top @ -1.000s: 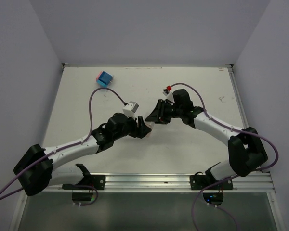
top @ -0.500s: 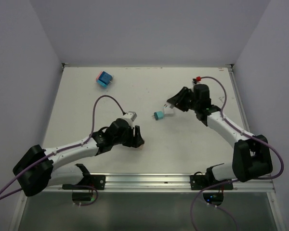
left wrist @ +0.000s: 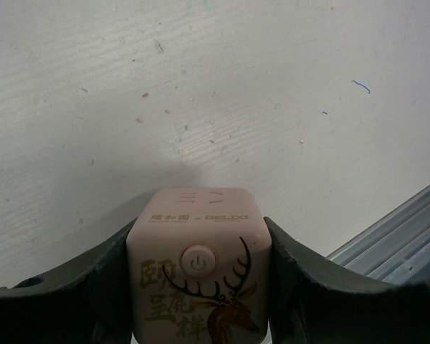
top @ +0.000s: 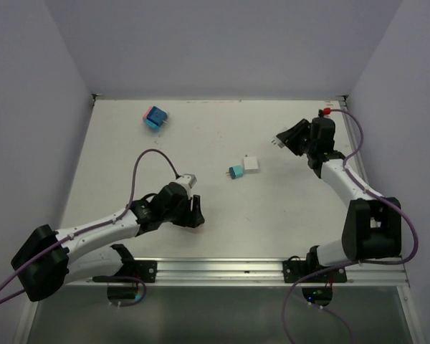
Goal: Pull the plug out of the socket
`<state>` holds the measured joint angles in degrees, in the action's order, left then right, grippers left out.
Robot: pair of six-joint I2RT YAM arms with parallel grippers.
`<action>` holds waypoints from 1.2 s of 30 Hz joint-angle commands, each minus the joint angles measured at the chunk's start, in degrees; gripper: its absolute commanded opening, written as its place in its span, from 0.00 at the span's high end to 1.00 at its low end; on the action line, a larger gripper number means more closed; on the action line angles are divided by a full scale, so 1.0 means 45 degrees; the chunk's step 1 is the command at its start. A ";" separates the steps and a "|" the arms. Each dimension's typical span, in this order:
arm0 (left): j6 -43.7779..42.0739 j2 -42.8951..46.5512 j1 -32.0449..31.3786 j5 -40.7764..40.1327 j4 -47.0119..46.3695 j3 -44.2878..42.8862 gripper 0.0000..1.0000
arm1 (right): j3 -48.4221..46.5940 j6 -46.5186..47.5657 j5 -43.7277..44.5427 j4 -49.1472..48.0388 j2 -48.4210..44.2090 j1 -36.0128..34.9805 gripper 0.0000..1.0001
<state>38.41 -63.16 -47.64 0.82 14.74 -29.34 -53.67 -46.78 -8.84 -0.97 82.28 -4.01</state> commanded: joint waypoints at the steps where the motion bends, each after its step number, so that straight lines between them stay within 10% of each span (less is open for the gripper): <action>1: 0.0253 0.0537 0.0039 -0.0533 -0.0249 -0.0256 1.00 | 0.0383 0.0240 -0.1176 -0.1014 0.0484 0.0441 1.00; 19: -0.0118 0.1613 0.1288 -0.0983 -0.0229 -0.0374 1.00 | 0.0638 -0.0851 -0.4460 -0.5622 0.5638 0.0579 0.95; 29: -0.0274 0.1593 0.1758 -0.0670 -0.0385 -0.0296 1.00 | 0.1885 -0.0366 -0.3838 -0.5040 0.5038 0.0598 0.38; 36: -0.0216 0.1866 0.1816 -0.0690 -0.0366 -0.0218 1.00 | 0.2532 0.0591 -0.2353 -0.2424 0.3184 0.0579 0.18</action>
<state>38.30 -56.60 -40.10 -2.74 15.46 -29.41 -43.53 -47.83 -24.60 -19.75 100.22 -1.48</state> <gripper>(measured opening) 0.623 0.806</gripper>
